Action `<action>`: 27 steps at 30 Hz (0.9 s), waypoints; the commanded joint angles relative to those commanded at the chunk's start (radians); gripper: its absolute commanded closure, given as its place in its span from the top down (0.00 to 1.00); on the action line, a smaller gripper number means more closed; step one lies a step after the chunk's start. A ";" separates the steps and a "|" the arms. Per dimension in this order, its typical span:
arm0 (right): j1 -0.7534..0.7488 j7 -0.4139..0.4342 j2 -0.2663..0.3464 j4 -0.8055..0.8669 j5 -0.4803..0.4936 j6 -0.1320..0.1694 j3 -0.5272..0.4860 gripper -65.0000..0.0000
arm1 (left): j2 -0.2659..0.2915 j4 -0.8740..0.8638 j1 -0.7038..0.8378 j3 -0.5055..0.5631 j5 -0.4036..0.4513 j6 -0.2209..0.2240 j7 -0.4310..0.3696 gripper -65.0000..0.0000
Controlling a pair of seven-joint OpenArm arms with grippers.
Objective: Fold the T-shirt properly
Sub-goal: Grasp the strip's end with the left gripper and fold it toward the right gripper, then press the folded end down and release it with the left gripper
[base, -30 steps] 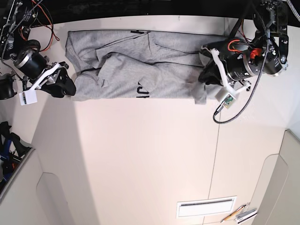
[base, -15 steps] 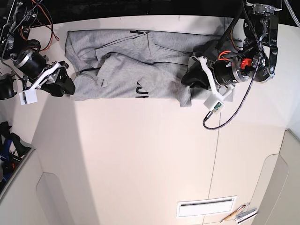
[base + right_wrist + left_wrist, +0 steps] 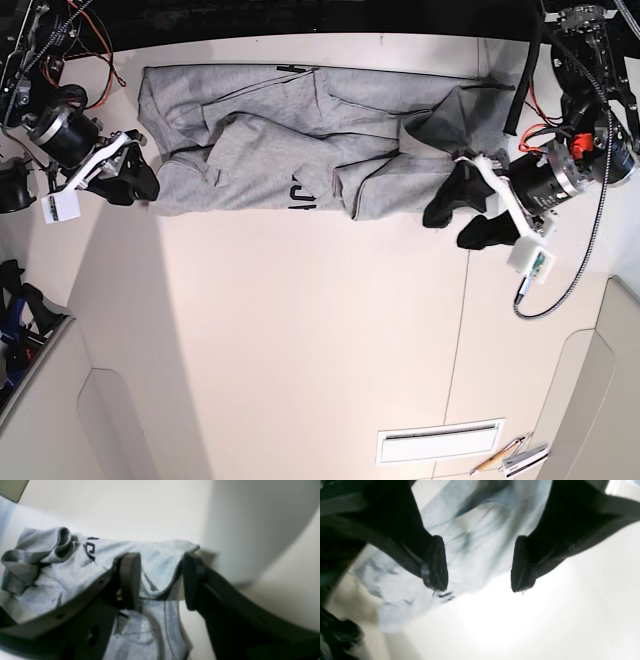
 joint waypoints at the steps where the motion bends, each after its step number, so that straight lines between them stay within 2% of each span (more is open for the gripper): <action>1: 0.000 0.000 0.000 0.000 0.000 0.000 0.000 0.42 | 0.000 0.000 0.018 -0.027 -0.001 0.000 0.003 0.65; 3: 0.000 0.005 0.000 0.000 0.000 0.000 0.000 0.42 | 0.000 0.000 0.062 -0.054 -0.019 -0.002 0.026 0.65; 5: 0.000 0.011 0.000 0.000 0.000 0.000 0.000 0.42 | 0.001 -0.002 0.114 -0.055 -0.018 -0.030 0.025 0.65; 9: 0.000 0.012 0.000 0.000 0.001 0.000 0.000 0.42 | 0.000 -0.027 0.176 -0.055 -0.010 -0.031 0.005 0.65; 11: 0.000 0.012 0.000 0.000 0.001 0.000 0.000 0.42 | 0.000 -0.057 0.179 -0.055 0.017 -0.031 0.000 0.65; 16: 0.000 0.012 0.000 0.000 0.001 0.000 0.000 0.42 | 0.000 -0.142 0.178 -0.034 0.014 -0.031 -0.029 0.65; 20: 0.000 0.012 0.000 0.000 0.001 0.000 0.000 0.42 | 0.001 -0.146 0.178 -0.029 -0.038 -0.031 -0.039 0.65; 25: 0.000 0.012 0.000 0.000 0.001 0.000 0.000 0.42 | 0.000 -0.146 0.178 -0.029 -0.020 -0.031 -0.038 0.64; 26: 0.000 0.012 0.000 0.000 0.001 0.000 0.000 0.42 | 0.001 -0.146 0.178 -0.029 -0.008 -0.031 -0.038 0.61; 27: 0.000 0.012 0.000 0.000 0.001 0.000 0.000 0.42 | 0.000 -0.146 0.178 -0.029 -0.006 -0.031 -0.038 0.52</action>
